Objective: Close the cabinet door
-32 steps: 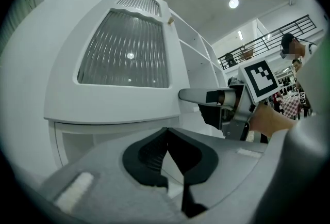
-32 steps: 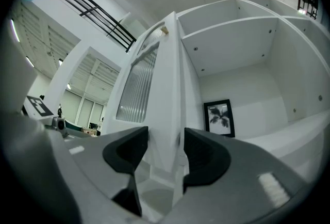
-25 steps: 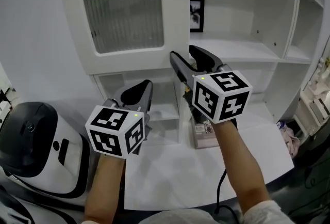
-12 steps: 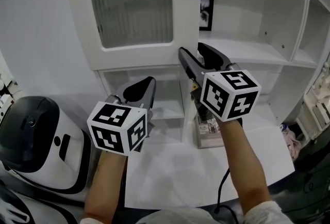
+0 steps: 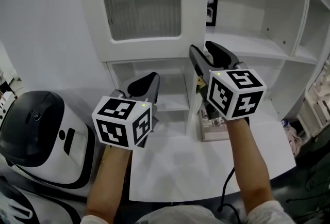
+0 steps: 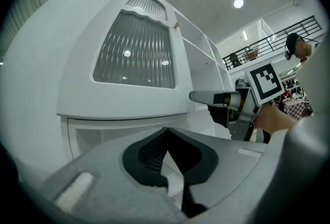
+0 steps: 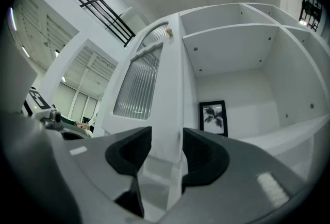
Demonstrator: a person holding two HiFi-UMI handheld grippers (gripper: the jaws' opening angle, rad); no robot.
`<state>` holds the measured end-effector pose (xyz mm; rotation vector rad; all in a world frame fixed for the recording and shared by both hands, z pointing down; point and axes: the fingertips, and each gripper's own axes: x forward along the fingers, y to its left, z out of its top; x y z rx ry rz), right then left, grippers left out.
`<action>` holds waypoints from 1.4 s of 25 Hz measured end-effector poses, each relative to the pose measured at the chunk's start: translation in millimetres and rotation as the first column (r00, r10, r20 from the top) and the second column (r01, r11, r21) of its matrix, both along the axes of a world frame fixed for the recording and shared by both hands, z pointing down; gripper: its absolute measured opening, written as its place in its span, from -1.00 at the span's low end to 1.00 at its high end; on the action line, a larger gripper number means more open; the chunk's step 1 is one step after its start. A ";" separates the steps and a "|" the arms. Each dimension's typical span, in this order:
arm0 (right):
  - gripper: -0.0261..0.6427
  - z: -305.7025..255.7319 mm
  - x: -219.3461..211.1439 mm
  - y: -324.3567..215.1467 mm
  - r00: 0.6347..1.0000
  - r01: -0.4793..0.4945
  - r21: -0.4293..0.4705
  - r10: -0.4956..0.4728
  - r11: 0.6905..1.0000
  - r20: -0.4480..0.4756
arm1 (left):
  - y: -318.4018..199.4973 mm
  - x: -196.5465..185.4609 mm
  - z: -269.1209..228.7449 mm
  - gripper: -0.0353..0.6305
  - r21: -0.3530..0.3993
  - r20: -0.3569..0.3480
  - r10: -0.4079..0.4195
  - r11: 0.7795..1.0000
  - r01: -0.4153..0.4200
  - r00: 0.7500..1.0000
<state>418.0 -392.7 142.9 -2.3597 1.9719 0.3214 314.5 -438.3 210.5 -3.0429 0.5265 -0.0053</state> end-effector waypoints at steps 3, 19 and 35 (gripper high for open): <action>-0.40 3.2 -7.1 7.8 1.000 -0.016 -0.009 0.016 1.000 0.004 | 3.4 -9.1 0.1 -0.90 -0.002 0.001 -0.005 1.000 0.005 1.000; -0.58 35.7 -95.3 31.3 1.000 -0.007 -0.064 0.009 0.998 0.017 | 12.9 -96.1 12.6 -0.91 -0.003 0.022 -0.070 0.998 0.070 0.997; -0.84 65.6 -179.4 55.4 0.999 0.009 -0.098 -0.005 0.995 0.037 | 29.1 -169.7 24.1 -0.91 0.003 0.032 -0.086 0.996 0.086 0.996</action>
